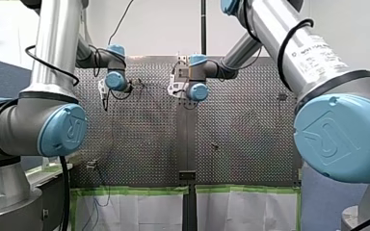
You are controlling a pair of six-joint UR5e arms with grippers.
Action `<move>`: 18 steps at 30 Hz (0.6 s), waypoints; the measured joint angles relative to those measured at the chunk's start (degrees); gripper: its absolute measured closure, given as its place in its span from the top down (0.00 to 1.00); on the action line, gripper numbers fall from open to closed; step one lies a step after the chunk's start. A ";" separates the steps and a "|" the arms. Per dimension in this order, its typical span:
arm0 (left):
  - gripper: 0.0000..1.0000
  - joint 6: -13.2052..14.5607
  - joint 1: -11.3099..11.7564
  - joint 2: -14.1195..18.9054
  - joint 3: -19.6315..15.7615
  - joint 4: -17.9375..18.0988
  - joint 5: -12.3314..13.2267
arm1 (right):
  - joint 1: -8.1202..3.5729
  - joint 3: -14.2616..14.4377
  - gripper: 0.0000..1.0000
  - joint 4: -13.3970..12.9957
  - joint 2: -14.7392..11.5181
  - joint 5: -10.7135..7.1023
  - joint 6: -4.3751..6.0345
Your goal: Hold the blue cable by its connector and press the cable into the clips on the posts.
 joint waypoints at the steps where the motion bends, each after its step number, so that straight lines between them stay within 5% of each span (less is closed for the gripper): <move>1: 0.00 0.04 0.07 -0.22 0.11 -0.16 0.05 | -0.25 -0.23 0.00 0.01 0.14 0.00 0.01; 13: 0.00 0.60 0.93 -0.72 0.36 -0.10 -0.27 | -0.93 -0.64 0.00 0.12 0.34 -0.69 -0.10; 14: 0.12 0.73 1.01 -0.71 0.36 0.01 -0.28 | -0.93 -0.64 0.00 0.13 0.33 -0.69 -0.10; 15: 0.12 0.86 1.05 -0.71 0.35 0.08 -0.31 | -0.93 -0.64 0.00 0.16 0.33 -0.70 -0.10; 18: 0.45 1.44 1.10 -0.68 0.37 -0.08 -0.93 | -0.94 -0.65 0.00 0.31 0.32 -0.70 -0.13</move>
